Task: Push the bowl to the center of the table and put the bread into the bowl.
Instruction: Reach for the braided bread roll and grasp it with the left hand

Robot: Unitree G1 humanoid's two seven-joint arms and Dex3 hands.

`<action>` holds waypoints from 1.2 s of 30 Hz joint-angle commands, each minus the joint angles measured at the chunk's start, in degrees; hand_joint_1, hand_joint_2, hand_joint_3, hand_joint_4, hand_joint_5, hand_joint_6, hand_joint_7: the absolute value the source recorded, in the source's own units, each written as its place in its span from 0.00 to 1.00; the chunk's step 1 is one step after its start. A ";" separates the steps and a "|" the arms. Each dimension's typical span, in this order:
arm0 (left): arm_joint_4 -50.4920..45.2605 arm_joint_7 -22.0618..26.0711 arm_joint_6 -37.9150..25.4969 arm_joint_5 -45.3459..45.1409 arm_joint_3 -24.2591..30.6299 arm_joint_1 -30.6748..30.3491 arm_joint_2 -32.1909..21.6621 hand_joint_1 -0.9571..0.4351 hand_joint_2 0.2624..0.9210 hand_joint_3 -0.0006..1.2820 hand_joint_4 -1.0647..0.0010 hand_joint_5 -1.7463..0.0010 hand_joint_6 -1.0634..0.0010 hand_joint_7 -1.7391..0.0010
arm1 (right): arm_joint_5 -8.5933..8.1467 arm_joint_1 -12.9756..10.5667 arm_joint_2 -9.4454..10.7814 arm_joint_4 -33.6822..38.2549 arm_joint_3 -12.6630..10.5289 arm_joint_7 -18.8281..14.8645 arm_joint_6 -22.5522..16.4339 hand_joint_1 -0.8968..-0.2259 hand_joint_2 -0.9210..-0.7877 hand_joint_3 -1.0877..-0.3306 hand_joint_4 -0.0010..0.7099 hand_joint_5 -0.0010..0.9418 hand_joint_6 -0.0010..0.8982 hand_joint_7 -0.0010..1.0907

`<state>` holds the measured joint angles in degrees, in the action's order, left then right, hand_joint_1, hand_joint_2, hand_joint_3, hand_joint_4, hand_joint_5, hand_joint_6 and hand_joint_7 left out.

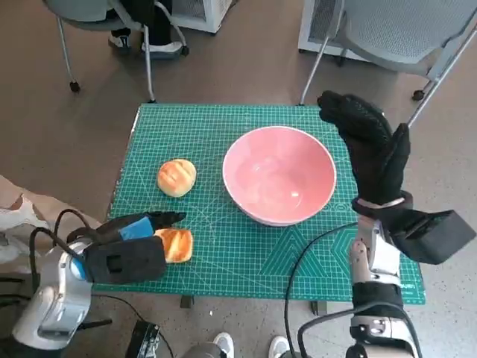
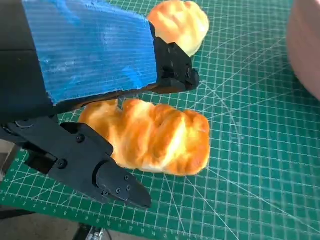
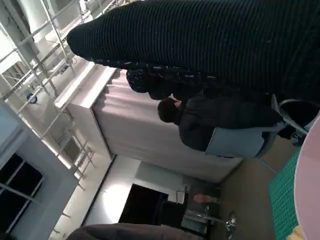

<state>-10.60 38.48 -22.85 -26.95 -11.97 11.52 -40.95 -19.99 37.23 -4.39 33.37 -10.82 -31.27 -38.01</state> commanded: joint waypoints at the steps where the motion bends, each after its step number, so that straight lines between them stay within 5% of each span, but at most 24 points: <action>1: 2.73 -1.00 -0.45 -1.40 -1.55 1.53 0.89 0.52 0.65 0.01 0.82 1.00 0.67 1.00 | 0.07 -1.53 -0.35 -0.28 0.13 0.12 1.03 0.44 0.00 0.43 0.34 0.00 0.20 0.27; 12: 8.58 -2.59 -1.16 -3.58 -4.48 3.62 2.33 0.53 0.65 0.01 0.79 0.99 0.65 0.99 | -0.29 -2.06 -0.55 -2.00 0.09 0.11 2.44 0.43 0.00 0.43 0.34 0.00 0.16 0.33; 18: 10.44 -3.58 -2.40 -4.88 -5.53 4.28 3.17 0.58 0.67 0.01 0.72 0.98 0.59 0.98 | -0.50 -2.41 -0.45 -3.02 0.12 0.00 3.20 0.43 0.00 0.45 0.34 0.00 0.12 0.39; 20: 10.60 -4.20 -2.55 -5.48 -5.67 4.14 3.39 0.63 0.69 0.02 0.61 0.96 0.51 0.96 | -0.52 -2.49 -0.43 -3.30 0.12 -0.03 3.40 0.42 0.00 0.45 0.34 0.00 0.12 0.39; 22: 10.59 -4.99 -2.15 -5.88 -5.66 3.78 3.39 0.66 0.72 0.03 0.51 0.76 0.43 0.96 | -0.57 -2.54 -0.44 -3.51 0.10 -0.07 3.60 0.42 0.00 0.45 0.34 0.00 0.11 0.40; 23: 10.59 -5.35 -1.91 -6.01 -5.66 3.62 3.34 0.77 0.76 0.08 0.43 0.61 0.36 0.95 | -0.61 -2.55 -0.45 -3.59 0.09 -0.10 3.69 0.42 0.00 0.45 0.34 0.00 0.11 0.40; 24: 10.51 -6.07 -1.17 -6.00 -5.50 3.23 3.18 0.81 0.77 0.10 0.41 0.55 0.33 0.94 | -0.66 -2.54 -0.49 -3.69 0.07 -0.15 3.81 0.42 0.00 0.45 0.34 0.00 0.11 0.40; 26: 10.41 -7.25 0.01 -5.86 -5.15 2.62 3.02 0.74 0.88 0.09 0.35 0.38 0.34 0.66 | -0.69 -2.54 -0.57 -3.85 0.05 -0.18 3.96 0.42 0.00 0.45 0.34 0.00 0.11 0.40; 31: 10.48 -10.11 3.63 -4.77 -3.60 0.89 2.96 0.70 0.93 0.07 0.35 0.30 0.30 0.49 | -0.50 -2.46 -0.68 -3.81 0.04 -0.28 3.81 0.43 0.00 0.45 0.33 0.00 0.10 0.41; 36: 9.84 -10.68 6.21 -4.02 -2.45 -0.30 2.55 0.69 0.86 0.15 0.35 0.27 0.28 0.47 | -0.81 -2.32 -0.79 -3.47 -0.10 -0.60 3.88 0.43 0.00 0.45 0.34 0.00 0.10 0.42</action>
<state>-1.02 27.15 -17.78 -32.18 -14.66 13.53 -37.96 -20.26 36.23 -4.83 29.39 -10.93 -31.34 -34.85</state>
